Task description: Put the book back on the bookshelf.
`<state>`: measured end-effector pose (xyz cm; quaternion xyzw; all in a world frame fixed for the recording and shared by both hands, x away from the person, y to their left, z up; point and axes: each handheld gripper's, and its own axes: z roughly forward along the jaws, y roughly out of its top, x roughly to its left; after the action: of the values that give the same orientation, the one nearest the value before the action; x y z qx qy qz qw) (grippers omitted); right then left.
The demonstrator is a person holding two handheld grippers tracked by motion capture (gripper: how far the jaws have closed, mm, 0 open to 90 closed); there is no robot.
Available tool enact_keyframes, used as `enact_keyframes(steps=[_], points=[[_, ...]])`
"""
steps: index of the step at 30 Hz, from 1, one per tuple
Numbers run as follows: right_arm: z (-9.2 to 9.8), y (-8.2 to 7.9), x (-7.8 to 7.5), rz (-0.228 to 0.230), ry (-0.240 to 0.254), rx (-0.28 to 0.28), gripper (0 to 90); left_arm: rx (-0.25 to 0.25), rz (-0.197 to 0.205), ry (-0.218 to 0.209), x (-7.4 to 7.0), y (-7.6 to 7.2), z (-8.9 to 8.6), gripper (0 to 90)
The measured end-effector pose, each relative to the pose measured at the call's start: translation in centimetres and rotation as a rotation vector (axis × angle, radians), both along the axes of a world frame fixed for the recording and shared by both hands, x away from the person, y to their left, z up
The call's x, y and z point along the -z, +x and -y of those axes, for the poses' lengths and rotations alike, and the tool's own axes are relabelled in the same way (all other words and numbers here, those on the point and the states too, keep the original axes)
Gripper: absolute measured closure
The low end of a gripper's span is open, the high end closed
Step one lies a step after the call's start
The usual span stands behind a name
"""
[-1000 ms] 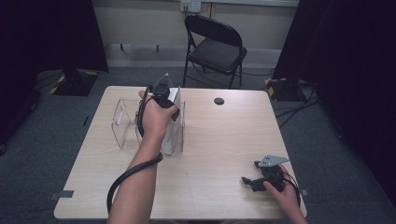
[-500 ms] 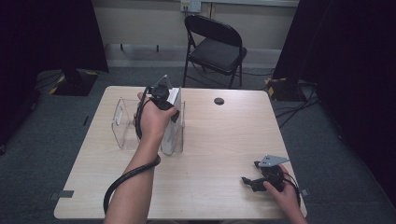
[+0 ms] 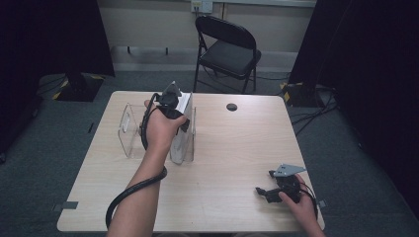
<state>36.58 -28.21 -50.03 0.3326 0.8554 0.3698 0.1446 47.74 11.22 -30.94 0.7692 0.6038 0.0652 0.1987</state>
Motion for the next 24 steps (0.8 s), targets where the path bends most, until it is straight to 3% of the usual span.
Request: enact_keyframes(steps=[5,15,24], points=[[0.0,0.0,0.0,0.0,0.0,0.0,10.9,0.02,0.0,0.012,0.1,-0.2,0.0,36.9],[0.0,0.0,0.0,0.0,0.0,0.0,10.9,0.044,0.01,-0.02,0.4,-0.8,-0.3,33.0],[0.0,0.0,0.0,0.0,0.0,0.0,10.9,0.059,0.018,-0.018,0.6,-1.4,-0.6,31.2]])
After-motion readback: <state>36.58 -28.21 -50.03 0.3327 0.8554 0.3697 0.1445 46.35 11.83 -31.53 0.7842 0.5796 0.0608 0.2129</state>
